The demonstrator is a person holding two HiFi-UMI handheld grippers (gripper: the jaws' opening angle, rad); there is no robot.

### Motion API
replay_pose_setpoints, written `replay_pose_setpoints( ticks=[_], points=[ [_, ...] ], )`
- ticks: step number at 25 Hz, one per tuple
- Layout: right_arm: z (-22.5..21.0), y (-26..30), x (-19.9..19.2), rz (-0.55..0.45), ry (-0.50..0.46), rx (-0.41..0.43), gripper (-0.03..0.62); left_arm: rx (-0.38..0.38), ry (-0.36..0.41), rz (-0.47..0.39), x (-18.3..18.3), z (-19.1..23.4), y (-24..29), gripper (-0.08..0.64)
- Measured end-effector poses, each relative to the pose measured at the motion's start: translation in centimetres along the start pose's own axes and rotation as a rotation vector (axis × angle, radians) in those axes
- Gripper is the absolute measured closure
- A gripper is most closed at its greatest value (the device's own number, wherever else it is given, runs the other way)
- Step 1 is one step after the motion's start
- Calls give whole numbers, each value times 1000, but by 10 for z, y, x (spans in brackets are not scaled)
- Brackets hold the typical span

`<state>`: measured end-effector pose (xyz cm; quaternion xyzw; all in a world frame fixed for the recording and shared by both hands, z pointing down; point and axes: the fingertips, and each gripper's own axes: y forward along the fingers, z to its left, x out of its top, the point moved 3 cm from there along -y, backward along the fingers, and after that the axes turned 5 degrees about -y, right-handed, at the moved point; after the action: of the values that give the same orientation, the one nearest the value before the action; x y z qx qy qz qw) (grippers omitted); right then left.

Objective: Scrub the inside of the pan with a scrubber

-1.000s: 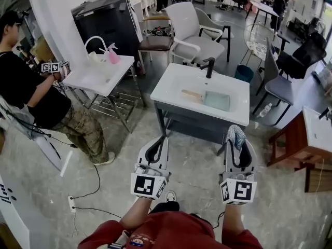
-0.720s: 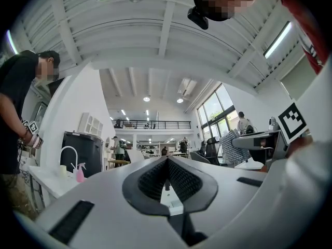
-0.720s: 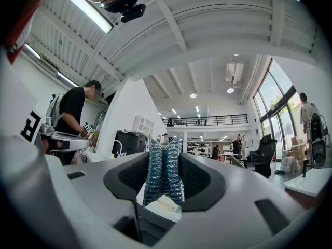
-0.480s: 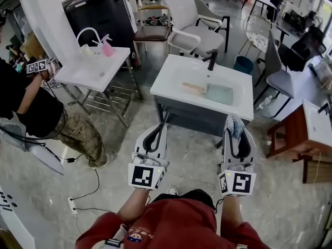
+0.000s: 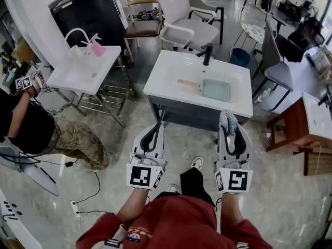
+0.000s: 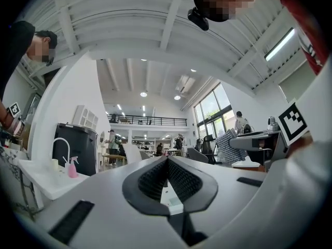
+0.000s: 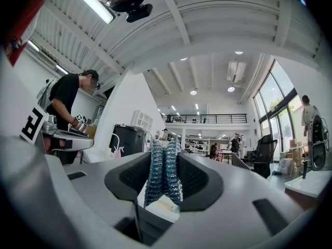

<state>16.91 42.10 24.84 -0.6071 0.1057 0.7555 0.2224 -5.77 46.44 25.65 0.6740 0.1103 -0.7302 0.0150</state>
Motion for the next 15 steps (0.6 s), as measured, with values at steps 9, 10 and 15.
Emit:
replay_pose_setpoints(
  ticks=[9, 10, 15],
  points=[
    [-46, 59, -23, -2, 54, -5, 411, -12, 35, -3, -5, -3, 75, 546],
    [-53, 68, -26, -8, 61, -5, 411, -10, 37, -5, -5, -3, 86, 546],
    [-91, 114, -37, -19, 67, 14, 411, -8, 15, -8, -5, -9, 147, 546]
  ],
)
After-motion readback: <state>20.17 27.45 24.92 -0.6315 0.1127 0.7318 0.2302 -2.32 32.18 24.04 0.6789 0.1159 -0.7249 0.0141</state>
